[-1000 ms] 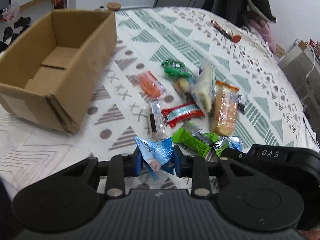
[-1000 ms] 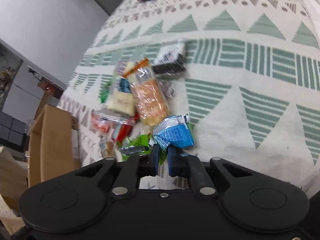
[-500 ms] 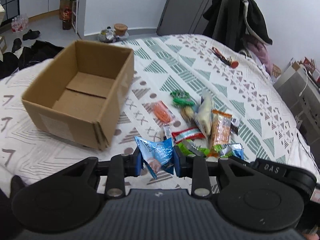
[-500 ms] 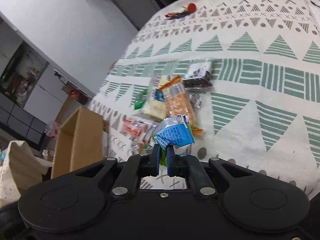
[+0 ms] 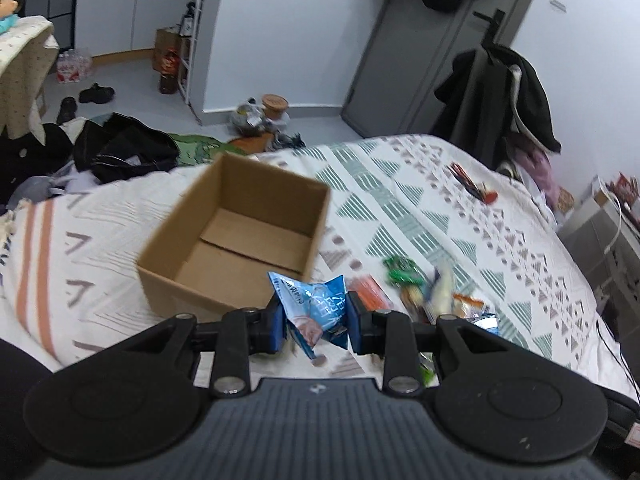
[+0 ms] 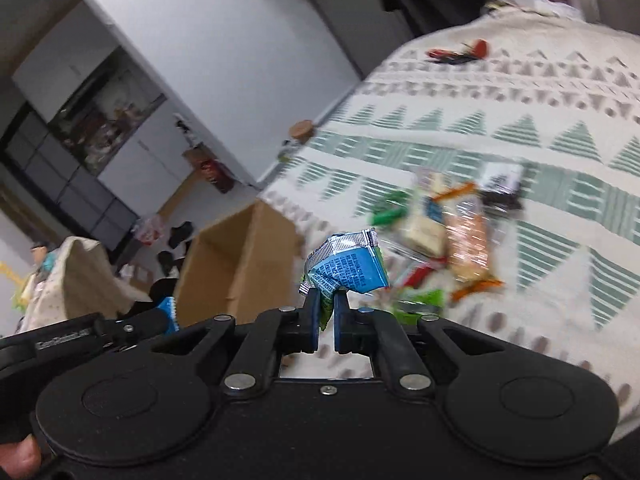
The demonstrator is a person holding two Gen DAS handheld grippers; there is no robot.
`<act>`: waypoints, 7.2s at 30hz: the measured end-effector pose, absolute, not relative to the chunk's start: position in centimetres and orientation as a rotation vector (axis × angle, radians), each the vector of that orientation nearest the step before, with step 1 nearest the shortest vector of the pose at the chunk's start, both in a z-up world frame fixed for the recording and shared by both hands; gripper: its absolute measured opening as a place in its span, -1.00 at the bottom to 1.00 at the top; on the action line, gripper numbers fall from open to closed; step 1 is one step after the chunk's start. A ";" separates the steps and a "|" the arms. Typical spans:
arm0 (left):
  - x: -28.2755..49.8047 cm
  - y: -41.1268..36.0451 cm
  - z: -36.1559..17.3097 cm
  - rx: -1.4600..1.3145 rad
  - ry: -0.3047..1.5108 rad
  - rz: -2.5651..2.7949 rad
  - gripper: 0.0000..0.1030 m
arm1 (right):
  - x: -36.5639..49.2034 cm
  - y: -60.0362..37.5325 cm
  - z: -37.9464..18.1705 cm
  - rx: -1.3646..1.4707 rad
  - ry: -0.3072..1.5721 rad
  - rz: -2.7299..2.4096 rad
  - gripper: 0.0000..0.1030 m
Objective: Organize snacks
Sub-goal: 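Carry both blue packets over the cardboard box and open both tools to drop them, then move both open tools back from the box to the snack pile, then grasp the clear stick packet with the left tool while the right grasps the orange-wrapped bread, then carry both packets over the cardboard box and open both tools to release them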
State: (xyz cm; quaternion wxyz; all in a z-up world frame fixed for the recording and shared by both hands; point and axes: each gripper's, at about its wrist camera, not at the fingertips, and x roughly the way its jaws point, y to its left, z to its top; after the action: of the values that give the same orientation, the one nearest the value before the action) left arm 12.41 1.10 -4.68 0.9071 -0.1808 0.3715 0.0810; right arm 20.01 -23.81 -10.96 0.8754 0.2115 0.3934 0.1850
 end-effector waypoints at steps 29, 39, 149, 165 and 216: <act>16.1 13.0 -3.8 -0.403 0.774 0.216 -0.42 | 22.9 -9.4 -8.2 0.315 0.841 0.550 -0.87; 17.8 13.2 -4.8 -0.412 0.813 0.214 -0.33 | 23.9 -8.1 -8.8 0.322 0.872 0.534 -0.87; 22.8 -10.5 -17.1 -0.263 1.023 0.194 -0.25 | 28.9 -31.6 -18.2 0.388 0.999 0.258 0.58; 24.8 -10.1 -19.4 -0.301 1.079 0.204 -0.64 | 32.1 -29.5 -21.2 0.301 1.071 0.287 -0.08; 13.7 2.4 -3.8 -0.442 0.770 0.210 -0.65 | 22.3 -20.1 -9.0 0.281 0.854 0.417 -0.33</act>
State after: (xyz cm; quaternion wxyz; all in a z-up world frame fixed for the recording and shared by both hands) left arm 13.71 2.43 -3.81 0.8978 -0.2133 0.3717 0.1015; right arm 22.28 -20.10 -8.96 0.8797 0.1348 0.4097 0.2000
